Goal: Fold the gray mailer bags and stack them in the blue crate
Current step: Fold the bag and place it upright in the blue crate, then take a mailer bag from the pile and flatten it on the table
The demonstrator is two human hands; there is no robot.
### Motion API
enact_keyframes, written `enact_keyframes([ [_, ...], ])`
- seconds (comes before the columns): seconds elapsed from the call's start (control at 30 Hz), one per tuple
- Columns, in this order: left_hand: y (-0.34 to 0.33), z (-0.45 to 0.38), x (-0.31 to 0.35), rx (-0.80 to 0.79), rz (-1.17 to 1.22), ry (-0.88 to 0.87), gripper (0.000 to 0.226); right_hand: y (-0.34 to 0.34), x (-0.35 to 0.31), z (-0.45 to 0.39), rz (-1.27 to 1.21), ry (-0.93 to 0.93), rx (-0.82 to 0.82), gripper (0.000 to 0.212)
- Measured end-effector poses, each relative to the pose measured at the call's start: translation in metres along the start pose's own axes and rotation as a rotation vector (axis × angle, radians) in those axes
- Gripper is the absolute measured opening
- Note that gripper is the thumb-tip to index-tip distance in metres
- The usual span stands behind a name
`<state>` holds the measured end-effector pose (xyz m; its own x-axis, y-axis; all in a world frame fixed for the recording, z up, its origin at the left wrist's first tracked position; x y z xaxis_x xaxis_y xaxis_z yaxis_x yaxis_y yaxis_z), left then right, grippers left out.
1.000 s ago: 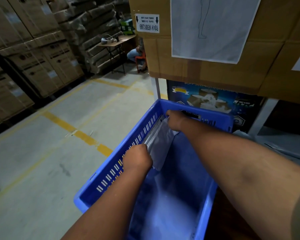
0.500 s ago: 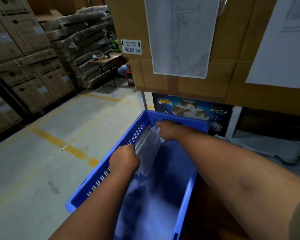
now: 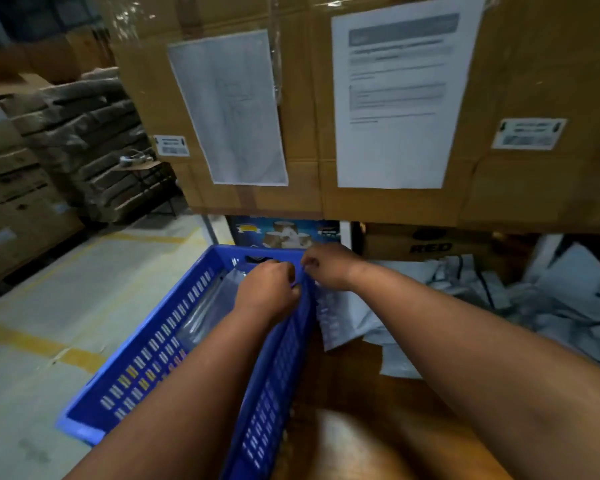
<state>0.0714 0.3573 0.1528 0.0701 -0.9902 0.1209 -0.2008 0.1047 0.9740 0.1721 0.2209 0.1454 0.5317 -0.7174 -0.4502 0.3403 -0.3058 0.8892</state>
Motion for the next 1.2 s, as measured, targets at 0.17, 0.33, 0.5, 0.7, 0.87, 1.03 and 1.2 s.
enact_keyframes([
  [0.17, -0.037, 0.008, 0.083, -0.229, -0.011, -0.251, 0.051, 0.014, 0.088, 0.085, 0.004, -0.16, 0.001, 0.024],
  [0.33, -0.092, 0.018, 0.142, -0.445, 0.069, -0.314, 0.077, 0.001, 0.164, 0.159, 0.09, -0.312, -0.026, 0.036],
  [0.5, -0.152, 0.04, 0.177, -0.544, 0.028, -0.433, 0.068, -0.033, 0.211, 0.222, 0.19, -0.421, -0.018, 0.033],
  [0.7, -0.206, 0.064, 0.184, -0.564, -0.071, -0.432, 0.039, -0.085, 0.244, 0.274, 0.263, -0.49, -0.115, 0.051],
  [0.87, -0.222, 0.061, 0.177, -0.457, 0.009, -0.337, 0.058, -0.114, 0.254, 0.268, 0.212, -0.551, -0.158, 0.085],
  [1.03, -0.239, 0.055, 0.175, -0.469, 0.103, -0.263, 0.077, -0.132, 0.257, 0.247, 0.145, -0.591, -0.094, 0.076],
  [1.2, -0.232, 0.053, 0.175, -0.442, 0.111, -0.272, 0.061, -0.12, 0.25, 0.253, 0.125, -0.544, 0.013, 0.066],
])
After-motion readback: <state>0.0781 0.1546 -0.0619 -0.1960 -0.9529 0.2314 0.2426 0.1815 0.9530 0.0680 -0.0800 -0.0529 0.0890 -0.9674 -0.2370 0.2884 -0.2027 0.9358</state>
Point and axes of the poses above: each hand's wrist, its own z-axis away from the middle knuckle, its own y-axis out of the back of the hand, x = y × z, the point moved 3 cm from there along -z, towards the middle knuckle, and after that the axes turned 3 degrees about -x, right-handed, at the moved point
